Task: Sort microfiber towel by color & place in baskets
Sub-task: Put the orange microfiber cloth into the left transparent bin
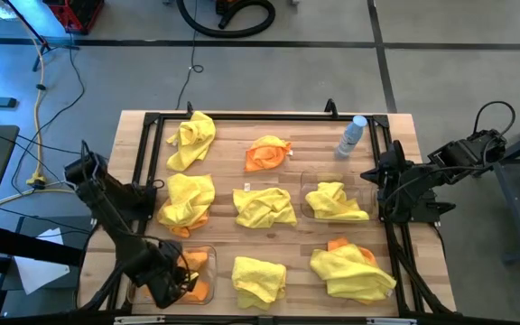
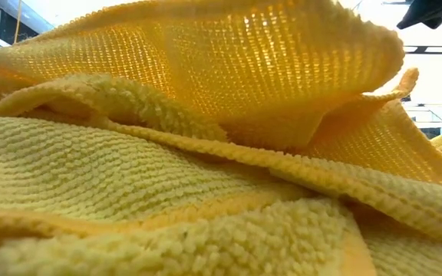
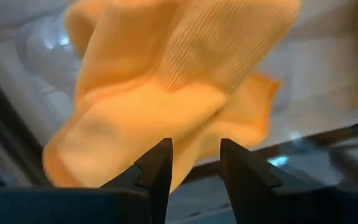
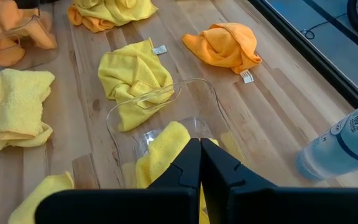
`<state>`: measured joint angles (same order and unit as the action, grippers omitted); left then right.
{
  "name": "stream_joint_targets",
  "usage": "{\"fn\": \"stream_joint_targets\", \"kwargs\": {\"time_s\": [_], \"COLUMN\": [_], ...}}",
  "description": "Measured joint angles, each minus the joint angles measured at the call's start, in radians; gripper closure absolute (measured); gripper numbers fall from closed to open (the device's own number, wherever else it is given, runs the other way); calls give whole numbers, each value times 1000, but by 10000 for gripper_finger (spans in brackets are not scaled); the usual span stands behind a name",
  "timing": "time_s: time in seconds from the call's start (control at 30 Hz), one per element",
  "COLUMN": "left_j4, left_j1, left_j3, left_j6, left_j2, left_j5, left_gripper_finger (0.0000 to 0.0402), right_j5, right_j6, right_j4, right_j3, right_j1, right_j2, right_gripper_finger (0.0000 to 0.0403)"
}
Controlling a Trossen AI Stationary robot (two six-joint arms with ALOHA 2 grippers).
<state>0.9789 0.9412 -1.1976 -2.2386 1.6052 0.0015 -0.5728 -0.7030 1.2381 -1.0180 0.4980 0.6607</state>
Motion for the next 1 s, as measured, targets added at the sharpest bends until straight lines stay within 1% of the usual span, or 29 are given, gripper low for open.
{"fn": "stream_joint_targets", "kwargs": {"time_s": [0.07,0.3,0.47,0.6,0.8,0.9,1.0], "left_j4": [-3,-12,-80,-94,-88,-43,42], "left_j1": [16,29,29,29,29,29,29], "left_j3": [1,28,70,73,72,50,13], "left_j6": [-1,-1,7,7,8,8,23], "left_j2": [17,93,148,182,169,134,95], "left_j5": [20,19,32,32,31,25,5], "left_gripper_finger": [278,278,278,278,278,278,278], "right_j5": [0,0,0,0,0,0,0], "right_j6": [-4,-7,-15,-22,-22,-22,-19], "right_j4": [0,0,0,0,0,0,0], "right_j3": [0,0,0,0,0,0,0], "right_j1": [0,0,0,0,0,0,0], "right_j2": [0,0,0,0,0,0,0], "right_gripper_finger": [403,403,403,403,403,403,403]}}
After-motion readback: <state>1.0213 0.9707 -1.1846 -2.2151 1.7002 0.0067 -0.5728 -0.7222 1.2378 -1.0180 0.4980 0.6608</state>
